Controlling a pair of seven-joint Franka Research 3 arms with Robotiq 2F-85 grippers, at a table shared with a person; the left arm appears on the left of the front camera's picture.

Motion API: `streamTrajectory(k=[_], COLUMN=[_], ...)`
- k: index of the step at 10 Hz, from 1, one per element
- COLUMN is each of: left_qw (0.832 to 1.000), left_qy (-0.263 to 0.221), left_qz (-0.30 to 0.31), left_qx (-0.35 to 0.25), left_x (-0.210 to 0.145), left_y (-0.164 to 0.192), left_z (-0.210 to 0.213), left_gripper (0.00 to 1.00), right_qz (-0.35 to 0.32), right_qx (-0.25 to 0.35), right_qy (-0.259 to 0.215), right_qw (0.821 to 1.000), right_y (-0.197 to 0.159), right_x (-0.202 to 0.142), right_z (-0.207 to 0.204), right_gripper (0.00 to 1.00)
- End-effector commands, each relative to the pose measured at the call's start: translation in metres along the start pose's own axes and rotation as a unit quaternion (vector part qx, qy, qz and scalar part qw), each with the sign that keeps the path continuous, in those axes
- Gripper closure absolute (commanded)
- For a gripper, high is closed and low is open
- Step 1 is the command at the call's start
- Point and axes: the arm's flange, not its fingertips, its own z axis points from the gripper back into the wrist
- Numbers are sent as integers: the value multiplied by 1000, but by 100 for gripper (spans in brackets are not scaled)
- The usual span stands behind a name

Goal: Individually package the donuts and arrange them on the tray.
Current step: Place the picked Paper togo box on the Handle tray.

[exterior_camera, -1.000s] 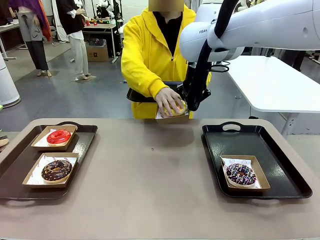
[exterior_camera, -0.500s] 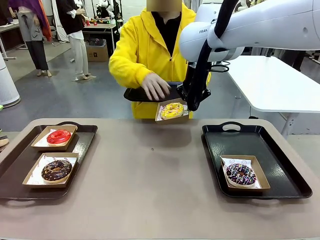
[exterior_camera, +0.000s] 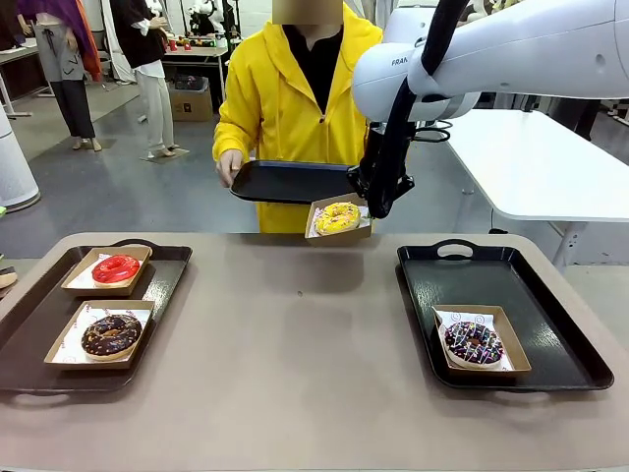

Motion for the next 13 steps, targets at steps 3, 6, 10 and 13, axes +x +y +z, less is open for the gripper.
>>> streamTrajectory(k=[3,6,10,13], left_qw=[1000,1000,1000,1000], left_qy=[1,1,1,1], left_qz=[-3,-3,-3,-3], left_qx=[5,5,5,5], left_x=[-3,-3,-3,-3], left_y=[-2,-2,-2,-2], left_z=[3,3,3,3], left_gripper=[0,0,0,0], right_qz=[-10,-10,30,25], right_qx=[7,7,-13,-52], right_qy=[-4,-4,-13,-15], right_qw=[1000,1000,999,998], right_y=[-1,-1,-83,-190], right_x=[-5,-5,-28,-36], right_z=[-1,-1,55,64], right_gripper=[100,100,99,99])
